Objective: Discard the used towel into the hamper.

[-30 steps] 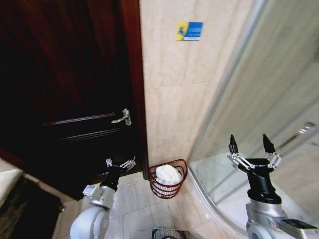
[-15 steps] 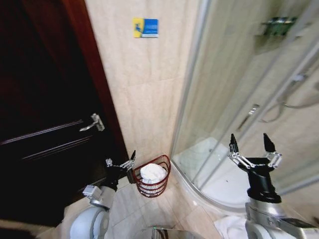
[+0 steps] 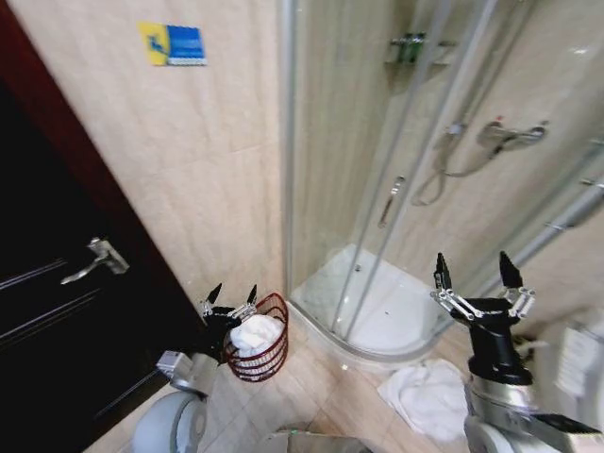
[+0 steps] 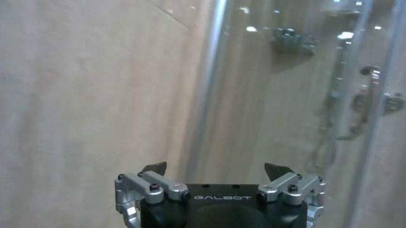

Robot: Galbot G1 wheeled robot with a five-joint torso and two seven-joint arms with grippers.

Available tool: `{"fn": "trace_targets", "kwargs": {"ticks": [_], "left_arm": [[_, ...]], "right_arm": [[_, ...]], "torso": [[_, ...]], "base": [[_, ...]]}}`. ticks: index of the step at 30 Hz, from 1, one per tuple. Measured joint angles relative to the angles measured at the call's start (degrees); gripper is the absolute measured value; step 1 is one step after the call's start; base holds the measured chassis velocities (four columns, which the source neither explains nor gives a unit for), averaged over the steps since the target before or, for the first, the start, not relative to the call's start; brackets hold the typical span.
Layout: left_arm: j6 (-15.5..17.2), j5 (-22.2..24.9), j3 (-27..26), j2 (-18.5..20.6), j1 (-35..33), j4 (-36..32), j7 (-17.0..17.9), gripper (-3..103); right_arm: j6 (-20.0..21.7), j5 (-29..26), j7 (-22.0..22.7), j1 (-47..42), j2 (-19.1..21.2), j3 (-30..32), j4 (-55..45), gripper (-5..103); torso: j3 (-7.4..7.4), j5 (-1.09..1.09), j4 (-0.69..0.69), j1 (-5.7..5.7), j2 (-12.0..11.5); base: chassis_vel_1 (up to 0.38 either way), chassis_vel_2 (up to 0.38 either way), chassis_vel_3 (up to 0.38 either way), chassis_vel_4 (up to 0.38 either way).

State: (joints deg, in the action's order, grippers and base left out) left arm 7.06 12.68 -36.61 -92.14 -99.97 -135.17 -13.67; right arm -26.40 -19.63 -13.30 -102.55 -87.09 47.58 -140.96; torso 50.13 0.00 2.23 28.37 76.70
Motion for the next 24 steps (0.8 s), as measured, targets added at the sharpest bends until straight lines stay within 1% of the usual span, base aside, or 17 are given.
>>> {"fn": "trace_targets", "kwargs": {"ticks": [24], "left_arm": [[0.00,0.00,0.00,0.00,0.00,0.00,0.00,100]], "right_arm": [[-0.37,-0.18,-0.29,-0.06,-0.13,-0.23,0.57,100]], "torso": [[0.05,0.00,-0.01,0.03,0.08]], "base": [[-0.124,-0.121,-0.125,-0.128]]}}
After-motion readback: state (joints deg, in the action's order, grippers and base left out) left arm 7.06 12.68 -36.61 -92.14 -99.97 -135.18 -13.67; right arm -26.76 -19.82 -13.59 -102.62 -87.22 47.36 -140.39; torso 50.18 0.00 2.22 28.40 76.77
